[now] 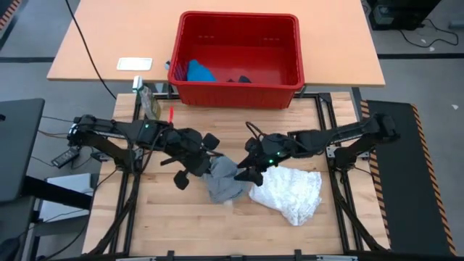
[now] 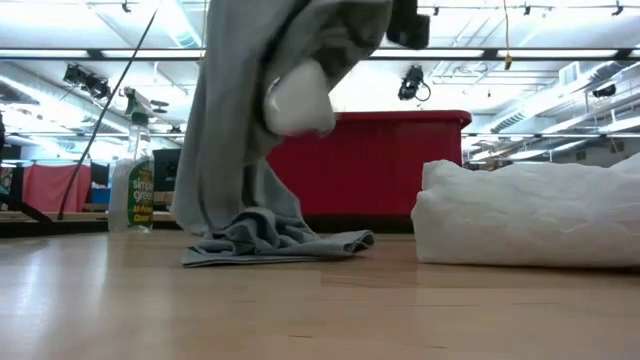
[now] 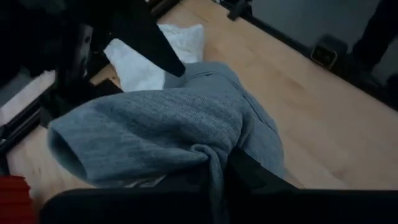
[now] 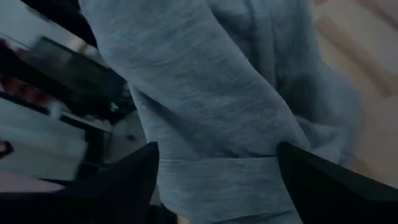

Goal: Fold laundry
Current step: Remove the gray shirt from the red laundry bin

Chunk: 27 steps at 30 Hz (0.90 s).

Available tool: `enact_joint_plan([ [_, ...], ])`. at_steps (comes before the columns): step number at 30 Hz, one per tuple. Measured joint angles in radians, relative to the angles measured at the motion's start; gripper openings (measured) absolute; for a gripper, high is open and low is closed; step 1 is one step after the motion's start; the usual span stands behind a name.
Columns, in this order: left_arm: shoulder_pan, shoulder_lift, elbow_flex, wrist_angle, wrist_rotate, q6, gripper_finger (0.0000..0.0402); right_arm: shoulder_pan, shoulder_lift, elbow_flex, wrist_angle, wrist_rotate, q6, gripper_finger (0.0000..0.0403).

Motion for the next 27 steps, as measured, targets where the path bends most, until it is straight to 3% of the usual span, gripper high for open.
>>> enact_joint_plan([
  [3, -0.011, 0.000, 0.000, 0.000, -0.022, 0.005, 0.0026, -0.001, 0.004, -0.113, 0.149, 0.003, 0.057, 0.0343],
  [9, -0.011, -0.006, 0.000, 0.000, -0.025, 0.006, 0.0025, 0.001, 0.043, -0.325, 0.669, -0.016, 0.194, 0.0345],
  [17, -0.011, -0.032, 0.002, -0.010, -0.028, 0.006, 0.0025, 0.010, 0.034, -0.468, 0.781, 0.061, 0.300, 0.0345],
  [23, 0.000, -0.064, 0.002, -0.013, -0.050, 0.003, 0.0025, 0.015, 0.043, -0.539, 1.022, 0.062, 0.361, 0.0345],
  [27, 0.013, -0.066, 0.002, -0.005, -0.051, 0.001, 0.0025, -0.002, 0.060, -0.536, 1.089, 0.039, 0.359, 0.0345],
])
